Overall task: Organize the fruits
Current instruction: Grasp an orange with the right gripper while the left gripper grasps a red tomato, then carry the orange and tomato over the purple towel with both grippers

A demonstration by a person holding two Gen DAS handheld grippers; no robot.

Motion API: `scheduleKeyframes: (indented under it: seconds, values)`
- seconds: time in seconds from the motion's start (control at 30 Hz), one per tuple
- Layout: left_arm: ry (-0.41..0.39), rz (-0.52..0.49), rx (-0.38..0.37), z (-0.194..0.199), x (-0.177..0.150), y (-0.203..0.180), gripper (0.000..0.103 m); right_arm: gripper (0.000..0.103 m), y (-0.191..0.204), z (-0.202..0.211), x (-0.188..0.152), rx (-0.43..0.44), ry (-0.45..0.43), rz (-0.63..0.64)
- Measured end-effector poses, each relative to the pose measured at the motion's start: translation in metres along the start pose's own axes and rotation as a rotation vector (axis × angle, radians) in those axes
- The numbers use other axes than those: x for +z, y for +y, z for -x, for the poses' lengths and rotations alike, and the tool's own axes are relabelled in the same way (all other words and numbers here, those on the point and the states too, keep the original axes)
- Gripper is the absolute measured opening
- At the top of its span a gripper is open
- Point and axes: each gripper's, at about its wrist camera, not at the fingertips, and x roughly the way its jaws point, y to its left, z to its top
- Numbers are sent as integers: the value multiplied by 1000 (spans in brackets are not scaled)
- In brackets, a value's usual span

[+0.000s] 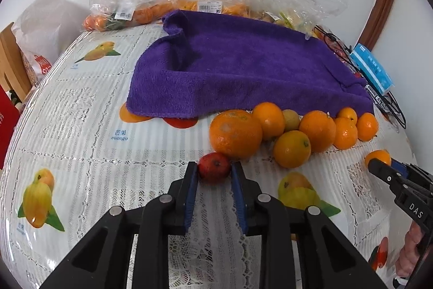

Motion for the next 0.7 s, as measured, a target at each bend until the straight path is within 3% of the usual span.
scheduleKeyframes:
  seconds: [0.37,0.7]
  values:
    - [-34,-4,-4,28,7,-3,25,32,1,25,9,3,-47,3]
    - [-93,-16,-6,56,37,-11,25,32,-6,61,39,7,-124,-9]
